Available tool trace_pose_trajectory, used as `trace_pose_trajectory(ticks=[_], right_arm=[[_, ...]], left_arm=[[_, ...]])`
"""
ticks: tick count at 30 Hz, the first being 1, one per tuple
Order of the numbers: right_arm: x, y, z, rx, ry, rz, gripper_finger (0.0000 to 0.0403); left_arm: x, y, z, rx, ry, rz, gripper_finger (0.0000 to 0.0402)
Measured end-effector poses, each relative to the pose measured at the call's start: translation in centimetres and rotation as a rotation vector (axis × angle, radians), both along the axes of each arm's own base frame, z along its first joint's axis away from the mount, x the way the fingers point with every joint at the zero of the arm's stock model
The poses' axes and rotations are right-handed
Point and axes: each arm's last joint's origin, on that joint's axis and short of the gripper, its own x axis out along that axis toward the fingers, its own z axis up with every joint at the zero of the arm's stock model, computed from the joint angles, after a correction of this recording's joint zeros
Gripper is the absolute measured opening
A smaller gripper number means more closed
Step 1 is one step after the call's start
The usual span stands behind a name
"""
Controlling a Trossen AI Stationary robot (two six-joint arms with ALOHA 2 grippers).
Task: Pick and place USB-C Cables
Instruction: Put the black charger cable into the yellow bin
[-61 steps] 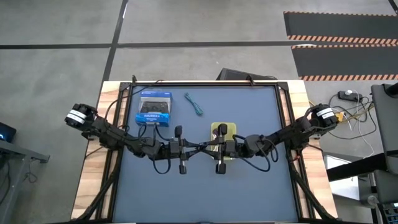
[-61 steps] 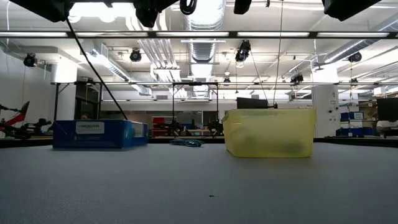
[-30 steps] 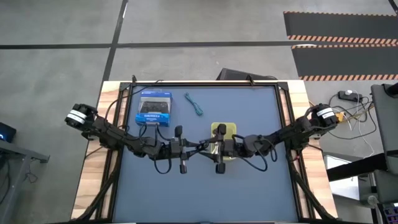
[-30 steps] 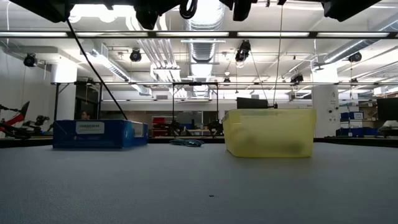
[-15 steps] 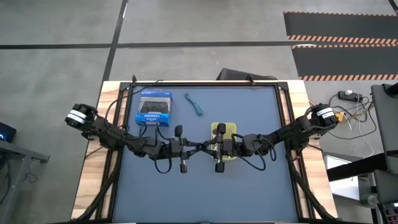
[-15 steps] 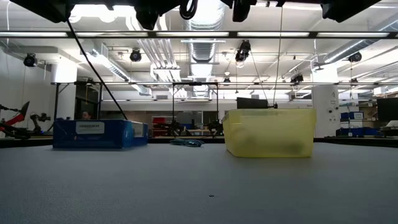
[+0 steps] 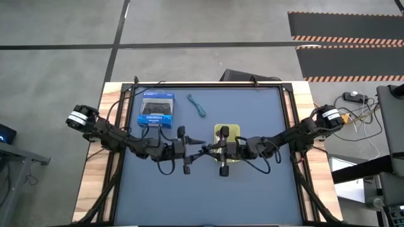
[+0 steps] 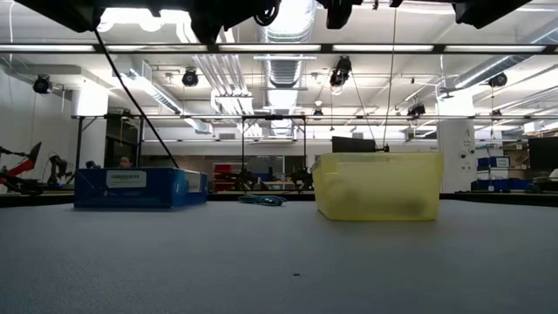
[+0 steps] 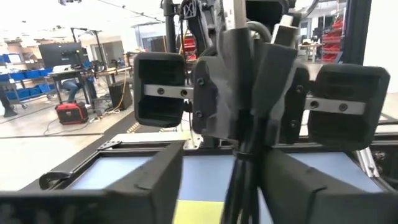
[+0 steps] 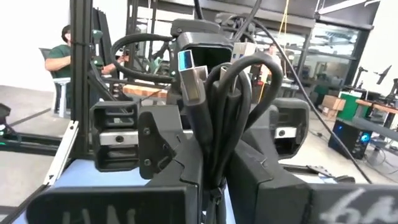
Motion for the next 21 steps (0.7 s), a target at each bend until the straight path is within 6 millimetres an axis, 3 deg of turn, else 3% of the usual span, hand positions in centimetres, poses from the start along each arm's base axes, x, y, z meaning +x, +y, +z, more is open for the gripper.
trace_pose_trajectory(ticks=[7, 16, 21], right_arm=[[-0.7, -0.4, 1.0, 0.056, 0.042, -0.033, 0.0032], [-3.0, -1.4, 3.2, 0.148, 0.126, -0.133, 0.0032], [-3.9, -2.0, 5.1, 0.24, 0.279, -0.201, 0.0032]], left_arm=[[0.0, 0.0, -0.5, 0.025, 0.068, 0.011, 0.0244], [-1.1, 0.4, -0.1, 0.068, 0.18, 0.021, 0.0251], [-2.3, 0.9, 0.5, 0.097, 0.25, 0.026, 0.0251]])
